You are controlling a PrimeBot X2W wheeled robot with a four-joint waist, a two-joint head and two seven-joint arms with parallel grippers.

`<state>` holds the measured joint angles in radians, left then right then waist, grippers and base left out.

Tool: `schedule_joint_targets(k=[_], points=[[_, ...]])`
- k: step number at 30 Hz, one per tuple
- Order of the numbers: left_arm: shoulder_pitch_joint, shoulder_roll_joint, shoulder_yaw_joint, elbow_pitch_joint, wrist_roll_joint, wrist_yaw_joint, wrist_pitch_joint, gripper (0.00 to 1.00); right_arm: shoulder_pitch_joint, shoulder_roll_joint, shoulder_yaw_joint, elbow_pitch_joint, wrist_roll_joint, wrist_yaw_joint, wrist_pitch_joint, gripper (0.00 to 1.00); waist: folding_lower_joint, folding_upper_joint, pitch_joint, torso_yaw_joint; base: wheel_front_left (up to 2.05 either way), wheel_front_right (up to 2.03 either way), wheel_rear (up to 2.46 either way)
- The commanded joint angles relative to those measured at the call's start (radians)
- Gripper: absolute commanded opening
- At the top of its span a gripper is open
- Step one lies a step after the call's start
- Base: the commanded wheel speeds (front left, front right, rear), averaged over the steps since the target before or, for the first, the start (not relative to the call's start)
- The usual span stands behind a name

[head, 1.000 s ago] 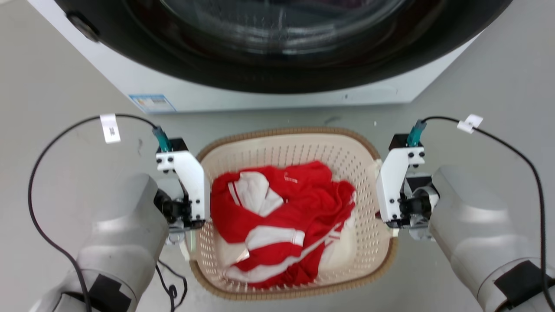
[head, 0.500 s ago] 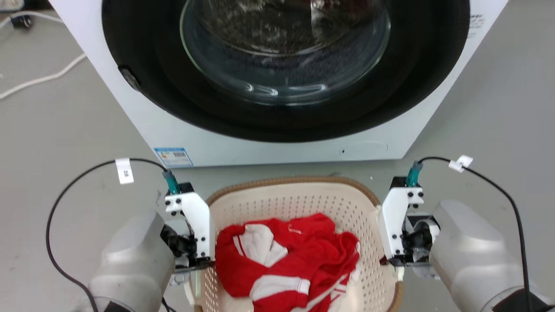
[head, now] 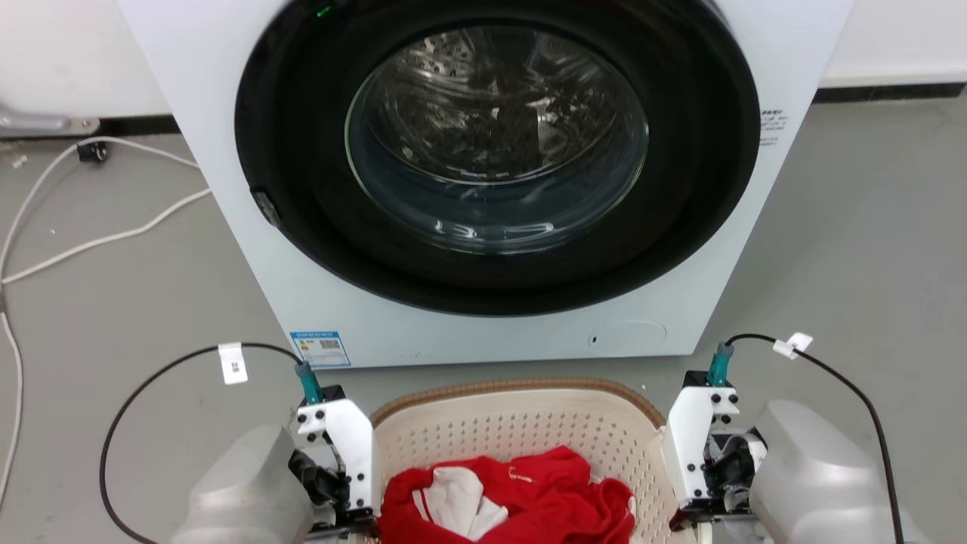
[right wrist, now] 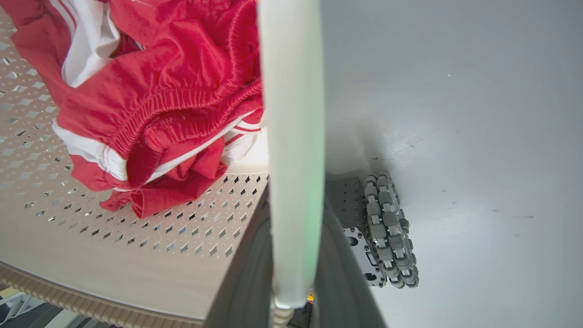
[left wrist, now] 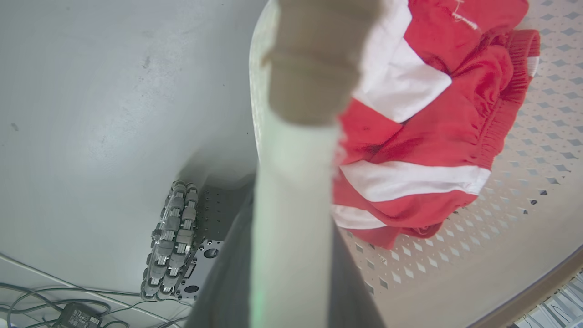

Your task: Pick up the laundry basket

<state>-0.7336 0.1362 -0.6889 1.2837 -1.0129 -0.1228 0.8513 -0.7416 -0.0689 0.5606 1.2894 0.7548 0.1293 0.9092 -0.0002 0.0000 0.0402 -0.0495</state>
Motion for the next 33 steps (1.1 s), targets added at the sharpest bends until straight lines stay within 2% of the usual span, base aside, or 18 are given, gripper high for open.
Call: schedule_joint_targets(k=[1,15,33], points=[[0.014,-0.022,0.005,-0.009,-0.014,-0.010,0.009,0.00,0.025,0.008,-0.006,-0.003,-0.009,0.002,0.005,0.00,0.0002,0.0000,-0.029,0.002,0.00,0.00,0.00],[0.052,-0.035,0.002,-0.003,-0.029,-0.009,0.016,0.00,0.078,0.007,-0.045,-0.003,-0.047,0.002,0.014,0.00,0.0002,0.0000,-0.087,0.006,0.00,0.00,0.00],[0.056,-0.036,-0.002,-0.002,-0.034,-0.007,0.007,0.00,0.079,0.020,-0.083,-0.003,-0.085,0.002,0.001,0.00,0.0002,0.0000,-0.091,0.002,0.00,0.00,0.00]])
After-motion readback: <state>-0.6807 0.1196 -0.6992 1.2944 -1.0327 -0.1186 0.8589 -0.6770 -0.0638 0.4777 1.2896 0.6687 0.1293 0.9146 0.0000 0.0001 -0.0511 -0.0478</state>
